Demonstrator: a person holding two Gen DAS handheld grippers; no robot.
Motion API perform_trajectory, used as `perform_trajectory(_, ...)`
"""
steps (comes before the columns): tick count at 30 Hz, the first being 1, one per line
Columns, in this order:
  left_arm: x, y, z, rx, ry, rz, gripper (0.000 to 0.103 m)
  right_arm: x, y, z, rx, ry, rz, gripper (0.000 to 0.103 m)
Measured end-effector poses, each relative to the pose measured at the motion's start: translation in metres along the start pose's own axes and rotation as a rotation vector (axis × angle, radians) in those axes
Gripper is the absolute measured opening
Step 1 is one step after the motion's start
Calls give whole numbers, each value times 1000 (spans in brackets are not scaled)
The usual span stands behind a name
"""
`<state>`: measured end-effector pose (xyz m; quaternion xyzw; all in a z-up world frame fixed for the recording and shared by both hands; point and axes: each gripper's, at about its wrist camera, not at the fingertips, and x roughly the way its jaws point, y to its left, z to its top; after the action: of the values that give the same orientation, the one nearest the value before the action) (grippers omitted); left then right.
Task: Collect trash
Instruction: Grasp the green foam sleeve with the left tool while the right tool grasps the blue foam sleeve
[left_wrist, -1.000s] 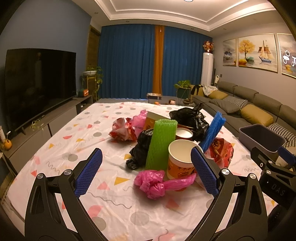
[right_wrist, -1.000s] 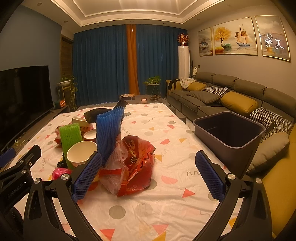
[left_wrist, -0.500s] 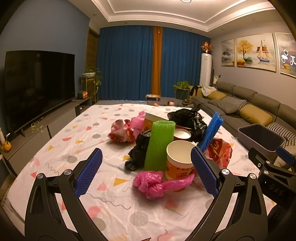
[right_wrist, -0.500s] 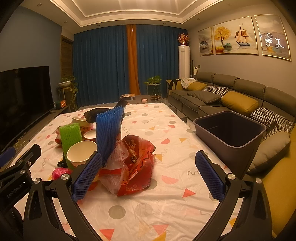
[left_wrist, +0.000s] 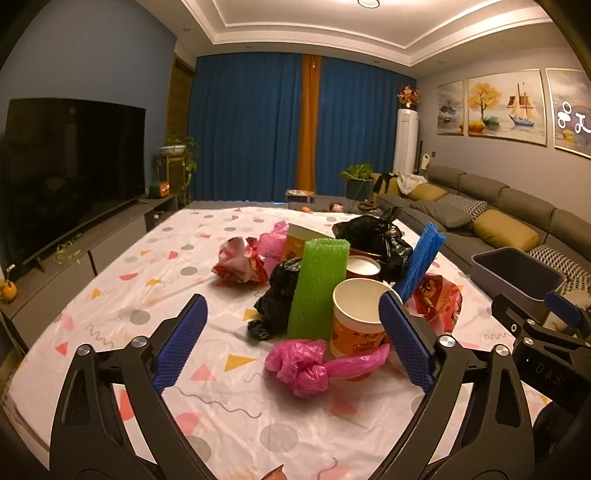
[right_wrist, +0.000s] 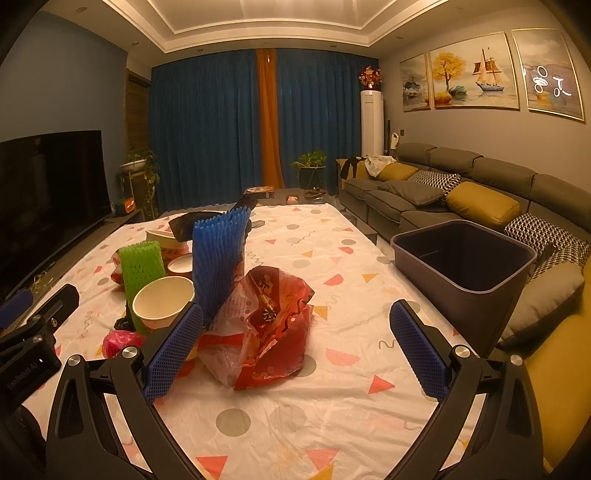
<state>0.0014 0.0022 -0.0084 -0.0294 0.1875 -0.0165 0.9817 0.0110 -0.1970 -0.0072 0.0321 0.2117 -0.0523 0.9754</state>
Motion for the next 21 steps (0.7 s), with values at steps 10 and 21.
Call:
perform_trajectory(10, 17, 12, -5, -18, 31, -11, 80, 21, -6, -10, 17, 22, 21, 95)
perform_trajectory(21, 43, 15, 3, -21, 40, -16, 72, 47, 6, -1, 11, 35, 112, 79)
